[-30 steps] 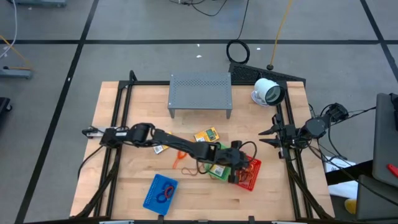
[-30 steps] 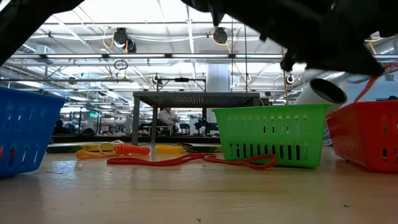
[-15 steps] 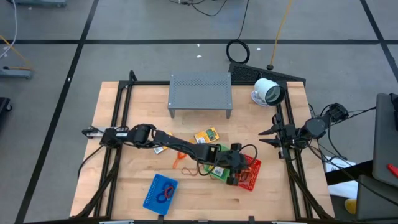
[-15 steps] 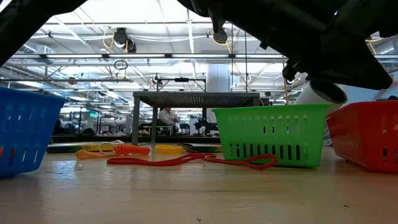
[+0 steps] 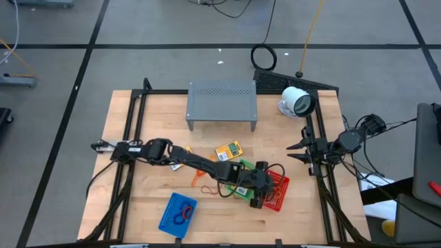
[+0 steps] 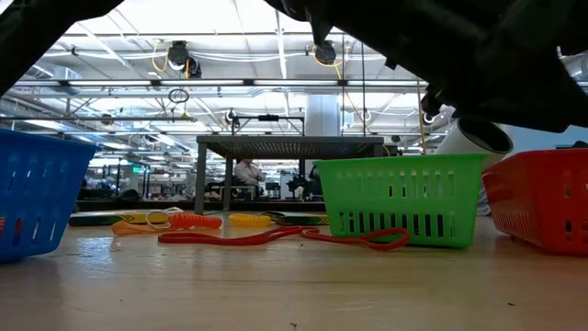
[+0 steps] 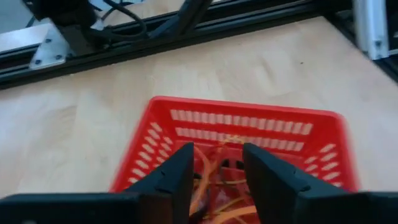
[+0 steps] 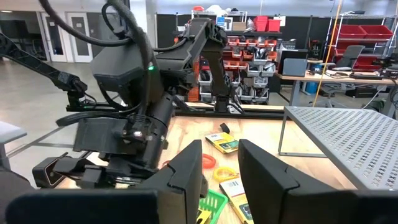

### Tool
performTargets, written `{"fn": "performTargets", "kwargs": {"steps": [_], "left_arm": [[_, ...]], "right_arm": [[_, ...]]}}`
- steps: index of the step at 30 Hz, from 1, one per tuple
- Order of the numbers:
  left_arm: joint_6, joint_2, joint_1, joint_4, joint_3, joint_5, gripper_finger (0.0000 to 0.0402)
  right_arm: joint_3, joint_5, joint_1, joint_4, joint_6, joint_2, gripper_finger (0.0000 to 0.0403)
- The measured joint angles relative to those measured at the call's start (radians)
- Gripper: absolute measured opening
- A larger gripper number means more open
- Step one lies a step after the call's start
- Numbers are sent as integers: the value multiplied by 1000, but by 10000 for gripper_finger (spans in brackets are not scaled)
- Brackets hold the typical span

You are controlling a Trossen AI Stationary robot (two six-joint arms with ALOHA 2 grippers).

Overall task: Pick & Place Office Desk Supplies
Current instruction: Put the red rubber band into the red bin

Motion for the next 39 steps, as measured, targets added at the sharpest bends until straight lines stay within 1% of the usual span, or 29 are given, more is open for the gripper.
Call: {"fn": "performTargets", "kwargs": {"steps": [2, 3, 6, 9, 16, 21, 24, 27, 30, 33, 36, 39], "left_arm": [[-13, -4, -5, -16, 0, 11, 162], [-17, -13, -6, -50, -1, 29, 168], [-26, -48, -5, -184, -1, 79, 178], [-43, -93, -10, -346, -1, 90, 181], [-25, -194, -39, -665, -1, 61, 182], [-81, -253, -61, -867, -5, 47, 182], [-124, -314, -76, -936, -53, 43, 182], [-187, -398, -96, -907, -179, 31, 182], [-245, -494, -121, -807, -349, 20, 182], [-307, -569, -153, -690, -493, 25, 182], [-366, -616, -187, -590, -598, 29, 182], [-373, -639, -220, -526, -675, 23, 182]], "right_arm": [[0, 0, 0, 0, 0, 0, 94], [0, 0, 0, 0, 0, 0, 95], [0, 0, 0, 0, 0, 0, 96], [0, 0, 0, 0, 0, 0, 94], [0, 0, 0, 0, 0, 0, 96], [0, 0, 0, 0, 0, 0, 94], [0, 0, 0, 0, 0, 0, 96], [0, 0, 0, 0, 0, 0, 96], [0, 0, 0, 0, 0, 0, 94], [0, 0, 0, 0, 0, 0, 94], [0, 0, 0, 0, 0, 0, 96], [0, 0, 0, 0, 0, 0, 94]]}}
